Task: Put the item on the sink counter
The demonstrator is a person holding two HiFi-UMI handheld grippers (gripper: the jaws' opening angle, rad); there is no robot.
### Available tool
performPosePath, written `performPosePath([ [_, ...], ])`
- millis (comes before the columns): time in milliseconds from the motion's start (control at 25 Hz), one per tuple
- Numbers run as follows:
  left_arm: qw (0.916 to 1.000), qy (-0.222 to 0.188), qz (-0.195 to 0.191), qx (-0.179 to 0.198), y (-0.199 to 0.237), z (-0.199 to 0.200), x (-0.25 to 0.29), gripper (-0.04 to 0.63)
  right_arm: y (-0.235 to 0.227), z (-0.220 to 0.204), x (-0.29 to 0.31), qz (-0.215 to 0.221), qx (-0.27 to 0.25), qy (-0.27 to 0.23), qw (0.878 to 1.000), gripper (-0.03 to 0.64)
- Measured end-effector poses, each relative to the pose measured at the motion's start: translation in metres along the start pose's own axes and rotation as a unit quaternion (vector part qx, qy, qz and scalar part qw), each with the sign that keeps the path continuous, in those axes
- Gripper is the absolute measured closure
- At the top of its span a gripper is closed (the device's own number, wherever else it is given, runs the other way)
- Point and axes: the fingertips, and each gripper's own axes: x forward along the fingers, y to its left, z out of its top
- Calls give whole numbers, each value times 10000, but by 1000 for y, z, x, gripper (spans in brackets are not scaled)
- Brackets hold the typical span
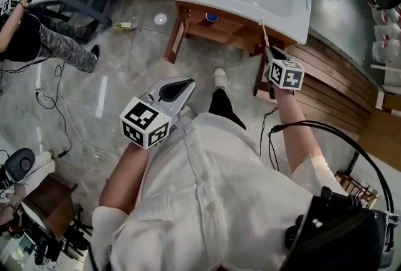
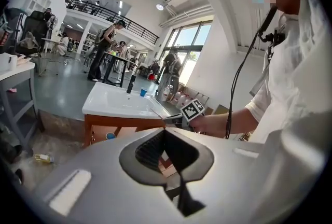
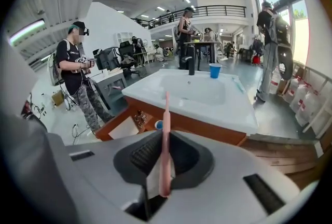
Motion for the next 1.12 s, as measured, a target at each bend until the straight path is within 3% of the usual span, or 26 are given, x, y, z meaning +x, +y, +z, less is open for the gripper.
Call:
performPosePath([
  [480,9985,255,288,-376,-3,-90,-52,590,89,-94,33,428,-138,497,9978,574],
  [800,9971,504,224,-533,15,-110,-13,590,84,-122,111,479,89,639,9968,574],
  [1120,9960,593,114,-660,28,-115,31,589,54,-138,196,206,560,752,9954,574],
])
